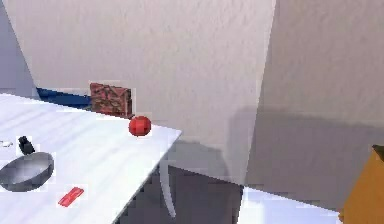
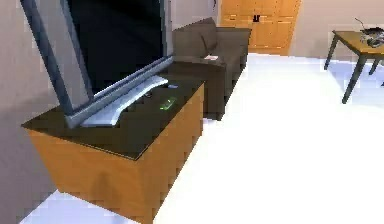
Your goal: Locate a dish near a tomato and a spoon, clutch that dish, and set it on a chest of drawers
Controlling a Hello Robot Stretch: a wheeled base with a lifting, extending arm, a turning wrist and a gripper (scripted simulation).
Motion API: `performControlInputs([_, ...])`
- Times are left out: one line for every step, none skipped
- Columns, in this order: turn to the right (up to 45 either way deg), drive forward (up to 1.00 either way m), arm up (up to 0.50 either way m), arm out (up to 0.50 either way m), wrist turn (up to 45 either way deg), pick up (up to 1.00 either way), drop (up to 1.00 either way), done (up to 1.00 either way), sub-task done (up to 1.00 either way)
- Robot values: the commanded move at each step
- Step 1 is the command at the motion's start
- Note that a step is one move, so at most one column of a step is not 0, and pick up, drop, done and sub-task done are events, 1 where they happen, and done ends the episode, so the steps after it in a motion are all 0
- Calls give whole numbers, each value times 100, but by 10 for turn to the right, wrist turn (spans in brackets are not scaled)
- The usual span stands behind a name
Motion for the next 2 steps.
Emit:
performControlInputs([-450,0,0,0,0,0,0,0,0])
performControlInputs([-450,0,0,0,0,0,0,0,0])
